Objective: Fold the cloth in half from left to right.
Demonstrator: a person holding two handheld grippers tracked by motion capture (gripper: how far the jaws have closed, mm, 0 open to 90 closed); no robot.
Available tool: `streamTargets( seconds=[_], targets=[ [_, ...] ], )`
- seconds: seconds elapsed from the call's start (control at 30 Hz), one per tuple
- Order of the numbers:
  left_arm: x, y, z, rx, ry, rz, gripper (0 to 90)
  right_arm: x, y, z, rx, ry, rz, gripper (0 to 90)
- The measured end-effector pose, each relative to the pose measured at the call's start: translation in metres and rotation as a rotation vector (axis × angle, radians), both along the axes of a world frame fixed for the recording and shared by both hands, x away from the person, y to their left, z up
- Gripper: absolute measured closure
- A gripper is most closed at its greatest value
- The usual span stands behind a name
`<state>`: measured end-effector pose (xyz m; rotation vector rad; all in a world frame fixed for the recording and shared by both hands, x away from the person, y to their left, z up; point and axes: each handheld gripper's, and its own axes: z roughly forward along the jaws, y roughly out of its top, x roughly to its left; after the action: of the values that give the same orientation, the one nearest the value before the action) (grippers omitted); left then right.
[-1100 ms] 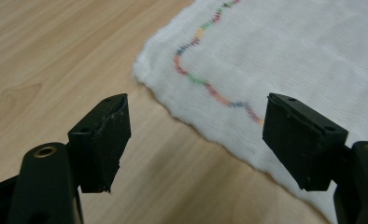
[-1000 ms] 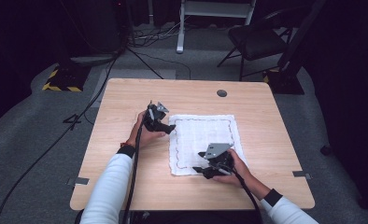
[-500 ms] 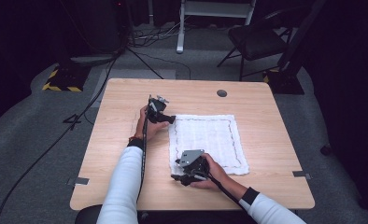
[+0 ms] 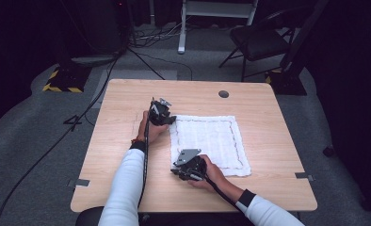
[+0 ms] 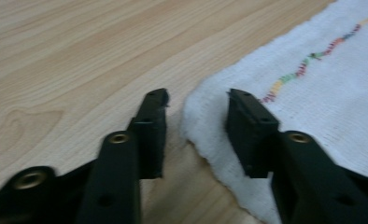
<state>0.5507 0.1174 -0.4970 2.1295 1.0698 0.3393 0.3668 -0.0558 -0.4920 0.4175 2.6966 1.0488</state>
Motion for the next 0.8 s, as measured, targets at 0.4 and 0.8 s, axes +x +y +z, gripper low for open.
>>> streamTargets(
  seconds=[0.4,0.8],
  targets=[
    [-0.009,0.020,0.011,0.009,-0.010,-0.074,83.9,-0.009,0.014,0.005,-0.028,-0.054,-0.004,85.1],
    [-0.019,0.049,0.038,-0.027,-0.055,-0.047,84.3,-0.008,0.030,0.032,0.012,-0.085,0.020,85.5]
  ],
)
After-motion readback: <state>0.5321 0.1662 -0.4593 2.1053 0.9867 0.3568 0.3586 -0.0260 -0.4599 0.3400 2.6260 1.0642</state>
